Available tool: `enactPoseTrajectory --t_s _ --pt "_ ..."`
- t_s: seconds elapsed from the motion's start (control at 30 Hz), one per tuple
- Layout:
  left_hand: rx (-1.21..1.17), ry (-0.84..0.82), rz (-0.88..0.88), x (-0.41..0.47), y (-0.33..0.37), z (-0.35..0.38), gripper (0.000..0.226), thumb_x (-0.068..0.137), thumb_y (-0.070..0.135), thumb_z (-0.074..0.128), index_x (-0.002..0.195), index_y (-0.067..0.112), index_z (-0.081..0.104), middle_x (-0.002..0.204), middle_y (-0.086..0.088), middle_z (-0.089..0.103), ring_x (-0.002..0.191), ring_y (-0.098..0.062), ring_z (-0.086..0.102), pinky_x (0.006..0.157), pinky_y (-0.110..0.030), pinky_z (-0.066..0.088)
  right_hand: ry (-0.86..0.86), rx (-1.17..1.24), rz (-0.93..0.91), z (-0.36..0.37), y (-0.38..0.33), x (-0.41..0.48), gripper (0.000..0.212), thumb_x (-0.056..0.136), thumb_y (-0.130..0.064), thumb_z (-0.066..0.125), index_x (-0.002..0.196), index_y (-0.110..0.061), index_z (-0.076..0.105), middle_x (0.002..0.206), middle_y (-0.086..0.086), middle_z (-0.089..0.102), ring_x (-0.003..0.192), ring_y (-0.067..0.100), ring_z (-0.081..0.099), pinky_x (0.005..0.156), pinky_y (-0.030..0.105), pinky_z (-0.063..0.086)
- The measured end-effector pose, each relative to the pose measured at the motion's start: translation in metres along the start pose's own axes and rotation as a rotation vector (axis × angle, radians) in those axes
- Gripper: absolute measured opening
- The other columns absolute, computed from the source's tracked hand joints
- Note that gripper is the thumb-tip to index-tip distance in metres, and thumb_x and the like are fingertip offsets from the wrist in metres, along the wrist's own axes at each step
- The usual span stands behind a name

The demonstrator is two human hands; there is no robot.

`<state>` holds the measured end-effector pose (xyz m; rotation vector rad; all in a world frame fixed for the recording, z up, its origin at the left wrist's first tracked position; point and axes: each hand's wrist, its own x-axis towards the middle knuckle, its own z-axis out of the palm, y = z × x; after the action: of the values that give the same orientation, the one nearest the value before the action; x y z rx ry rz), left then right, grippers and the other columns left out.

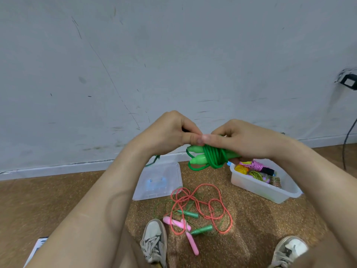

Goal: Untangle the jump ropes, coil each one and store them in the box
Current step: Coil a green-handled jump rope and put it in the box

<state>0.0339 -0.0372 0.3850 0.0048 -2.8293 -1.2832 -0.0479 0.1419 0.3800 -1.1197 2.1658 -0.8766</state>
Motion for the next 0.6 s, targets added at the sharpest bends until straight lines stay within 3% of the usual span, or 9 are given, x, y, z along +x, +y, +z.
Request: enactPoseTrajectory --t_s 0.1,0.17,0.23,0.33,0.4,0.5,0.6 --pt "-0.061 -0.092 -0.040 0.002 -0.003 0.000 0.007 0.074 0.026 0.075 0.069 0.023 0.073 0.061 0.000 0.061 0.058 -0.006 0.047 0.058 -0.020 0.039 -0.048 0.009 -0.026 0.003 0.001 0.000 0.057 0.067 -0.072 0.061 0.083 -0.018 0.068 0.057 0.008 0.060 0.048 0.018 0.058 0.046 0.027 0.042" --pt "-0.111 -0.109 -0.062 0.004 -0.004 0.002 0.023 0.066 0.040 0.072 0.069 0.017 0.073 0.064 -0.010 0.056 0.061 -0.015 0.044 0.060 -0.029 0.037 -0.068 -0.016 -0.044 0.004 0.004 0.000 0.048 0.071 -0.067 0.069 0.090 -0.023 0.067 0.072 0.013 0.067 0.058 0.022 0.062 0.052 0.030 0.048" --pt "-0.159 -0.126 -0.085 0.005 -0.005 0.003 0.040 0.060 0.046 0.068 0.073 0.009 0.073 0.066 -0.014 0.054 0.064 -0.020 0.041 0.062 -0.033 0.034 -0.050 -0.157 -0.055 0.004 0.007 0.000 0.041 0.075 -0.060 0.070 0.100 -0.027 0.063 0.080 0.002 0.066 0.070 0.014 0.062 0.063 0.026 0.047" --pt "-0.194 -0.160 -0.091 0.005 -0.007 0.002 0.030 0.068 0.044 0.072 0.065 0.014 0.072 0.060 -0.010 0.050 0.057 -0.019 0.038 0.055 -0.028 0.032 0.057 -0.231 -0.063 0.011 0.006 0.002 0.059 0.065 -0.073 0.065 0.105 -0.028 0.064 0.088 -0.006 0.065 0.083 0.009 0.060 0.078 0.033 0.049" --pt "-0.297 -0.149 -0.121 0.007 -0.010 0.004 0.035 0.075 0.044 0.065 0.052 0.018 0.068 0.048 -0.001 0.049 0.045 -0.011 0.038 0.047 -0.021 0.030 0.165 -0.078 -0.114 0.018 0.004 0.004 0.051 0.065 -0.068 0.067 0.093 -0.025 0.068 0.076 -0.001 0.067 0.068 0.012 0.062 0.068 0.035 0.050" --pt "-0.714 -0.090 -0.256 0.013 -0.008 0.015 0.042 0.077 0.048 0.056 0.050 0.016 0.055 0.042 0.002 0.043 0.038 -0.009 0.037 0.042 -0.020 0.026 0.326 0.273 -0.164 0.024 0.001 0.010 0.025 0.079 -0.035 0.076 0.079 -0.012 0.067 0.055 0.002 0.058 0.047 0.016 0.055 0.045 0.025 0.042" --pt "-0.847 -0.013 -0.290 0.022 -0.005 0.031 0.043 0.097 0.035 0.044 0.058 0.020 0.039 0.041 0.005 0.029 0.036 -0.006 0.021 0.040 -0.018 0.010 0.465 0.448 -0.125 0.023 0.005 0.017 0.027 0.075 -0.035 0.068 0.072 -0.008 0.063 0.053 0.010 0.053 0.045 0.023 0.052 0.041 0.028 0.036"
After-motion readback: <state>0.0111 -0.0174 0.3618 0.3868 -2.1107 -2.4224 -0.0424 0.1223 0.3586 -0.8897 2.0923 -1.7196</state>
